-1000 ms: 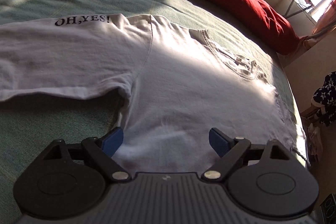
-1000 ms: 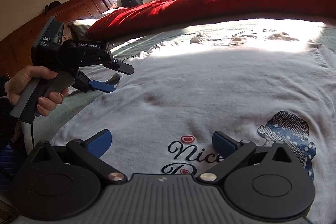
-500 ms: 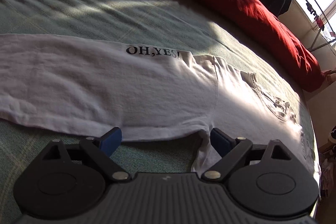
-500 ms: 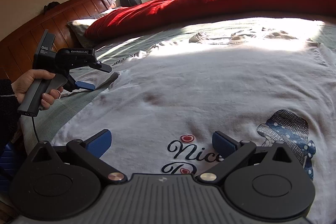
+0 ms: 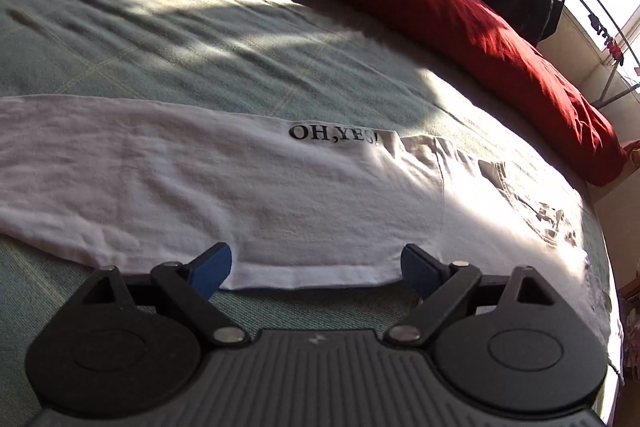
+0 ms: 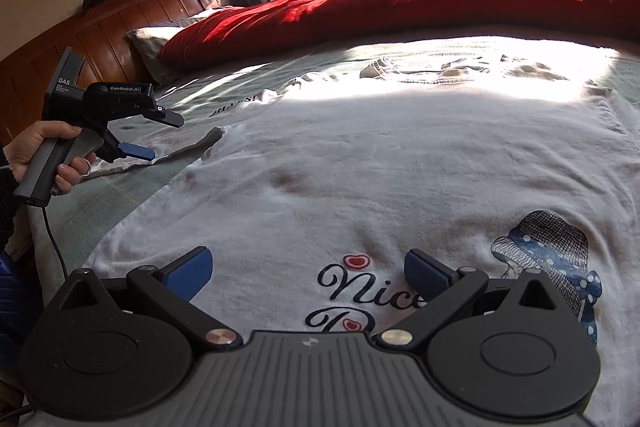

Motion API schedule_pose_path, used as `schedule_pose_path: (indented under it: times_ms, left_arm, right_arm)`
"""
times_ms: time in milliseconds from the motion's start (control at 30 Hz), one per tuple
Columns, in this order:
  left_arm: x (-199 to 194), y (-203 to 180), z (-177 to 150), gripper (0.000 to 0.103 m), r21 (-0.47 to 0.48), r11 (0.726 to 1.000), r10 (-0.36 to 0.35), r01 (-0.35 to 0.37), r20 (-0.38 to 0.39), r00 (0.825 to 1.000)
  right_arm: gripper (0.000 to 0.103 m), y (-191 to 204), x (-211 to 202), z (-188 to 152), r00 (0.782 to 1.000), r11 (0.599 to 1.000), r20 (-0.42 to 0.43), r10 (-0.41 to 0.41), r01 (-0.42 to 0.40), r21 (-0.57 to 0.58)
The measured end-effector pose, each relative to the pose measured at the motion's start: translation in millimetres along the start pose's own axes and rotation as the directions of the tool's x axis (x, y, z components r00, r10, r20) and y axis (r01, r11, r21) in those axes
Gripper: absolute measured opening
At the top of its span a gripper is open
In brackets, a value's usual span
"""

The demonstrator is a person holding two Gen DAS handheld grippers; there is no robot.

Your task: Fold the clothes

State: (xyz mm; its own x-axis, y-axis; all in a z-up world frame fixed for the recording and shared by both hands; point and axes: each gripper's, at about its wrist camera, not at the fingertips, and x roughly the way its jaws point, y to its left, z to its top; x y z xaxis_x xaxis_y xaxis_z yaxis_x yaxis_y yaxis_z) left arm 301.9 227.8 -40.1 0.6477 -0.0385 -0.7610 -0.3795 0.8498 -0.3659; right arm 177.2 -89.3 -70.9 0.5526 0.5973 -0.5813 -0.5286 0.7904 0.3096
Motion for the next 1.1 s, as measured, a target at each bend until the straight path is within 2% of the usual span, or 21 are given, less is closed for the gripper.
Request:
schedule_pose_path:
  times_ms: [67,167,267,333,433,533,667,767,933,1100]
  left_arm:
    - [-1,9,7,0.092,-0.017,1.000,0.026,-0.026,0.022,0.999]
    - [12,28,3,0.092,-0.062,0.996,0.061,-0.062,-0.023,0.998]
    - [2,37,-6,0.092,-0.051,0.998,0.023,-0.024,-0.020,1.000]
    - [-11,42,0,0.092,-0.066,0.997,0.031,-0.032,-0.006,0.999]
    - [-25,50,17,0.092,-0.089,0.995,0.058,-0.052,0.066,0.996]
    - [-16,64,24,0.092,-0.144,0.989,0.039,-0.031,0.057,0.998]
    - [-4,81,10,0.092,-0.192,0.980,0.055,-0.049,0.026,0.998]
    - [-18,88,5,0.092,-0.204,0.979,0.033,-0.026,0.032,0.999]
    - [-39,100,23,0.092,-0.216,0.974,0.088,-0.062,0.114,0.990]
    - [-23,119,15,0.092,-0.239,0.957,0.182,-0.161,0.067,0.981]
  right_arm:
    - [0.103,0,0,0,1.000,1.000,-0.002,-0.003,0.003,-0.003]
    - [0.103,1,1,0,1.000,1.000,-0.004,-0.007,0.007,-0.010]
    - [0.103,2,1,-1,1.000,1.000,-0.004,-0.009,0.008,-0.014]
    - [0.103,1,0,-1,1.000,1.000,-0.003,-0.007,0.007,-0.013]
    - [0.103,1,1,-1,1.000,1.000,-0.003,-0.007,0.007,-0.012]
    - [0.103,2,2,-1,1.000,1.000,-0.005,-0.011,0.011,-0.016]
    - [0.103,2,3,-1,1.000,1.000,-0.005,-0.012,0.012,-0.019]
    - [0.103,1,2,-1,1.000,1.000,-0.004,-0.009,0.009,-0.017]
    - [0.103,1,3,-1,1.000,1.000,-0.004,-0.008,0.008,-0.018]
    - [0.103,2,4,-1,1.000,1.000,-0.005,-0.013,0.013,-0.025]
